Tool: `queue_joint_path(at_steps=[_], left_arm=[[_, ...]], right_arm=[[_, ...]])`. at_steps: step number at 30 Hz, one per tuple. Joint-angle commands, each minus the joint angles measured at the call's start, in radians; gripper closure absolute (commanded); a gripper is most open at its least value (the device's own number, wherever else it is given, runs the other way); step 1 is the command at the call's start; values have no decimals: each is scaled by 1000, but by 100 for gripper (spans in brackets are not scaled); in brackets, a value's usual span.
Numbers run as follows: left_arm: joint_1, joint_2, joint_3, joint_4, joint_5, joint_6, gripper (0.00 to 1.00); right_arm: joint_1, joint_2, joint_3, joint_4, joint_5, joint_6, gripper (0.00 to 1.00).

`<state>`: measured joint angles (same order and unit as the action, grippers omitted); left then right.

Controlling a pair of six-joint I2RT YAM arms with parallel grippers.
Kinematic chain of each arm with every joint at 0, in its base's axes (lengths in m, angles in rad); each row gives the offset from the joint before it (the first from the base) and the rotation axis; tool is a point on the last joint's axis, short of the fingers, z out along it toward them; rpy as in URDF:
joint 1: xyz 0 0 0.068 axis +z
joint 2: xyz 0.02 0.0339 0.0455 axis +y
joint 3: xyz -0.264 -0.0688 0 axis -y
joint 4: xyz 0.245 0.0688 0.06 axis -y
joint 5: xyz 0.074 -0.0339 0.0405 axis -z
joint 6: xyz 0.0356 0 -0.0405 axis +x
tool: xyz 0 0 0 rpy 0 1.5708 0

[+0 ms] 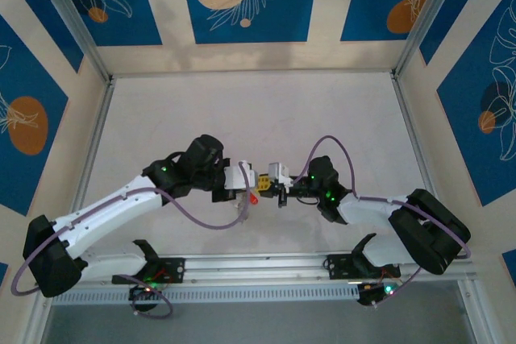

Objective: Put the keys on the keyring

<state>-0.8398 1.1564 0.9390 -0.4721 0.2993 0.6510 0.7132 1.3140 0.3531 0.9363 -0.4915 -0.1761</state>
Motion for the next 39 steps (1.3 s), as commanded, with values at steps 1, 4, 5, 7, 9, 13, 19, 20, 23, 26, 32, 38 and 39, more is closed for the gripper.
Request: queue_joint_path(at_steps=[1,4,5,7,9,13,19,20,23,26,32,38,39], left_arm=[[2,-14,7,29,8,9,100],[2,1,60,-54,-23,35,100],[1,10,80,-84,-31,41,100],[-4,35,126,-153,-43,60,100],[-13,61,160,-201,-72,76,100],[-30,106,204,-262,-127,96,100],[-51,159,264,-325,-118,99,100],[-54,163,268,-330,-120,98,100],[-54,146,266,-311,-98,90,100],[-53,100,232,-256,-85,78,99],[-45,53,172,-217,-72,82,89],[-28,30,83,-136,-46,79,83],[-24,33,78,-125,-39,75,83]], right_arm=[[9,-30,10,69,1,-20,96],[10,-51,22,-19,29,-49,78],[11,-59,28,-47,39,-58,77],[12,-69,39,-91,53,-75,76],[14,-71,45,-110,64,-82,76],[16,-59,59,-118,73,-77,76],[33,-27,73,-99,86,-58,77],[36,-24,76,-101,87,-57,79],[42,-14,79,-100,90,-54,82],[42,-11,74,-97,96,-48,87],[36,-20,46,-35,94,-13,100],[14,-54,1,63,69,30,100],[11,-61,-5,72,70,31,100]])
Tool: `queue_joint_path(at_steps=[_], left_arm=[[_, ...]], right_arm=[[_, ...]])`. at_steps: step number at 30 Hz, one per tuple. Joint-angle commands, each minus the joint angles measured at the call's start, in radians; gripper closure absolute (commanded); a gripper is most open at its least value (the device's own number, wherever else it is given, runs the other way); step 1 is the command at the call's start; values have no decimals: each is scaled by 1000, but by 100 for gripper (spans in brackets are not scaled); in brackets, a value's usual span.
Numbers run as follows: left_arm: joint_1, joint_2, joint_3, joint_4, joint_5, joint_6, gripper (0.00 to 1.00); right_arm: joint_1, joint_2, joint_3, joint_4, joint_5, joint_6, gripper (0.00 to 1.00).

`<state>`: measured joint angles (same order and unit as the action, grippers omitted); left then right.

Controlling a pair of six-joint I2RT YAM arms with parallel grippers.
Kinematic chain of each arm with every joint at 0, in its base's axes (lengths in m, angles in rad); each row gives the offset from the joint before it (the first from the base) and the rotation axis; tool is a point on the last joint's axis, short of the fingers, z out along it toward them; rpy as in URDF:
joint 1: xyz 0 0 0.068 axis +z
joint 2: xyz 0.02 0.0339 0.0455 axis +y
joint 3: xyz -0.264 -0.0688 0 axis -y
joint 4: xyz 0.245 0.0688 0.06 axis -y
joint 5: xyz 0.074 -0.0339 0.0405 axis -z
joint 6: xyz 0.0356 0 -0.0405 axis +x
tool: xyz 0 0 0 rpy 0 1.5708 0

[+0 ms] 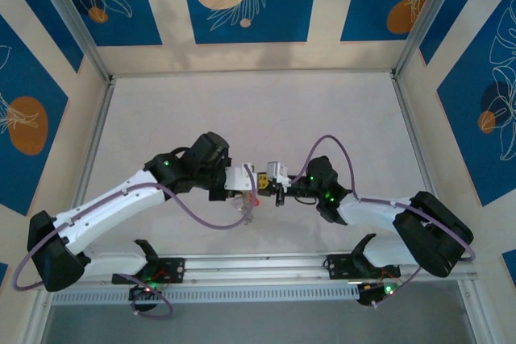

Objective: Put the keys on the keyring

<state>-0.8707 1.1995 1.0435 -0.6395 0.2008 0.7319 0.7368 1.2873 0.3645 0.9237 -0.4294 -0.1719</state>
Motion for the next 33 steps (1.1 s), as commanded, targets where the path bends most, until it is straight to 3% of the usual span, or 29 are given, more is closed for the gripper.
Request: queue_joint_path(at_steps=[1,10,17,21,24,28,33], left_arm=[[10,-5,-32,55,65,-10,83],[30,-7,-87,170,105,-46,85],[47,-18,-129,241,109,-88,97],[50,-22,-80,144,62,-48,100],[49,-9,-10,42,28,-23,100],[24,38,102,-122,35,37,100],[-10,114,208,-254,19,77,100]], right_arm=[[-15,-42,-24,98,12,30,100],[-35,-77,-73,168,33,64,100],[-36,-81,-93,170,40,58,100],[-46,-100,-101,119,29,34,100],[-52,-114,-73,-17,-14,-1,100],[-50,-100,-40,-122,-49,-18,78],[-48,-83,-15,-135,-52,-3,74]])
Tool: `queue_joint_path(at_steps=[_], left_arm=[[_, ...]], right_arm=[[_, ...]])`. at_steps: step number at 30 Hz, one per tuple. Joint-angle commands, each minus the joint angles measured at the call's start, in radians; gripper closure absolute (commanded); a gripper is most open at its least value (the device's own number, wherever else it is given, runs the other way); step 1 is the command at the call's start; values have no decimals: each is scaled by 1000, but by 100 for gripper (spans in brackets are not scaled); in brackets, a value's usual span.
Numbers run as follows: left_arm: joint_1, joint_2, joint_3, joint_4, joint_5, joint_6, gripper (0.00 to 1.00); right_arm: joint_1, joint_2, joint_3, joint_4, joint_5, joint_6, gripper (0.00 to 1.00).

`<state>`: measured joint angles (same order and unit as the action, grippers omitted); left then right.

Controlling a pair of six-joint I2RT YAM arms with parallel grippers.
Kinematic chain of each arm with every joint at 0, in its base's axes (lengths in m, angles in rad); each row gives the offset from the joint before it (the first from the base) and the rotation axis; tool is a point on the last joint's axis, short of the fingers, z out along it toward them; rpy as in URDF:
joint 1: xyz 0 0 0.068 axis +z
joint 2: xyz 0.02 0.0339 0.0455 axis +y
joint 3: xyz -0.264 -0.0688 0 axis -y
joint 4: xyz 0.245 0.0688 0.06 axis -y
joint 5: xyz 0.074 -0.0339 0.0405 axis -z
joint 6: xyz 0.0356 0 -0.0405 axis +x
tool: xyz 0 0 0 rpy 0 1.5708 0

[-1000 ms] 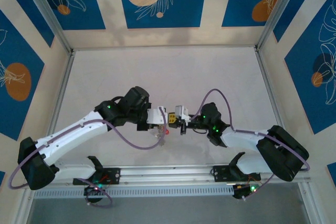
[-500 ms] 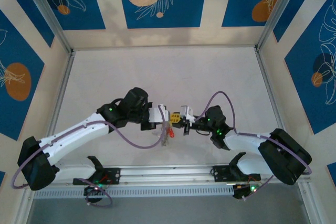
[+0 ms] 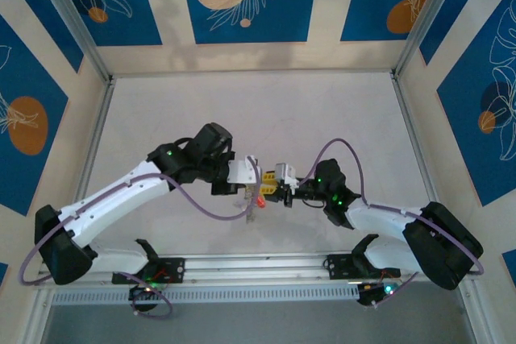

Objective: Put the keys on the keyring

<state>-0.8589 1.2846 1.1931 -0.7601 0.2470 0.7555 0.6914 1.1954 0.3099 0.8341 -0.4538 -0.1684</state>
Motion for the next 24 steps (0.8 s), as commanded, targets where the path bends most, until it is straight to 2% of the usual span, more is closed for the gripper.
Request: queue_joint_path(at_steps=[1,10,21,24], left_arm=[[-31,40,66,-144,-52,58,100],[-52,119,135,-196,-121,53,100],[-53,95,134,-141,-37,41,100],[-53,91,122,-133,-19,46,100]], right_arm=[[-2,13,45,-49,-29,-6,73],[6,26,69,-44,-55,10,71],[34,82,82,-1,-47,32,73],[34,79,89,0,-45,33,79]])
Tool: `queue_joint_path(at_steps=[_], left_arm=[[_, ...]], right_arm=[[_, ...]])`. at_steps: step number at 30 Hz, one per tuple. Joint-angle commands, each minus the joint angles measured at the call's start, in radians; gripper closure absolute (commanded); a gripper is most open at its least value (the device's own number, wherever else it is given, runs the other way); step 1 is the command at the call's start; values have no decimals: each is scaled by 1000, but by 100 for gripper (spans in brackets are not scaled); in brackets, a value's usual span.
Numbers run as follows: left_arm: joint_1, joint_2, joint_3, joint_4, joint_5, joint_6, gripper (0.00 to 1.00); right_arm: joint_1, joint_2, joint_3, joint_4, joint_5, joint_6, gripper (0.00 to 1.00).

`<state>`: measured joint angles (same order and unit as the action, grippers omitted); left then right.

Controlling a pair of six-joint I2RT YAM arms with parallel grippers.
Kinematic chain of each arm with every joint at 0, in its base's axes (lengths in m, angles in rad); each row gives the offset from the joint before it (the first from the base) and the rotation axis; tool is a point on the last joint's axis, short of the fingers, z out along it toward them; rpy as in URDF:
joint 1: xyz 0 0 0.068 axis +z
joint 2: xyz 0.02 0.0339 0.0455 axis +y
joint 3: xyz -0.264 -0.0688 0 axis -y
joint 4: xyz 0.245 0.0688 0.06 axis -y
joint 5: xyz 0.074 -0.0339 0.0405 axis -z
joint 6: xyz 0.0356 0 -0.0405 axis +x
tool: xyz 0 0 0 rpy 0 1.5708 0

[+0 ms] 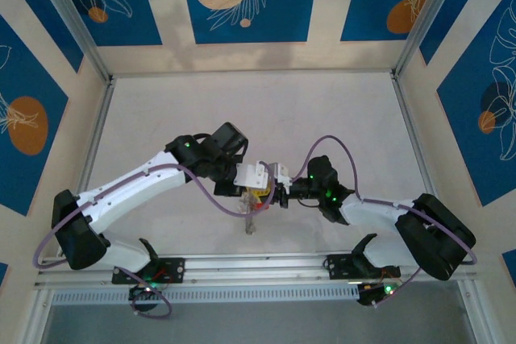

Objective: Put the keys on the keyring

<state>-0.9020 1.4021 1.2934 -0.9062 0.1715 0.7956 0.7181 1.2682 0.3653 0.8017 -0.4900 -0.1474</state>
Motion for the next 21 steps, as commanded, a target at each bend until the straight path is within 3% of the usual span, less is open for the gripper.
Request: queue_joint_path(at_steps=[1,6,12,21], left_arm=[[-10,-29,17,18,61,5,100],[-6,-72,-48,97,127,-19,93],[58,-174,-196,253,187,-71,90],[67,-240,-333,424,225,-106,85]], right_arm=[[7,4,35,31,-9,12,81],[7,-10,31,29,0,15,100],[3,-36,-43,173,4,42,100],[-9,-102,-83,249,19,64,100]])
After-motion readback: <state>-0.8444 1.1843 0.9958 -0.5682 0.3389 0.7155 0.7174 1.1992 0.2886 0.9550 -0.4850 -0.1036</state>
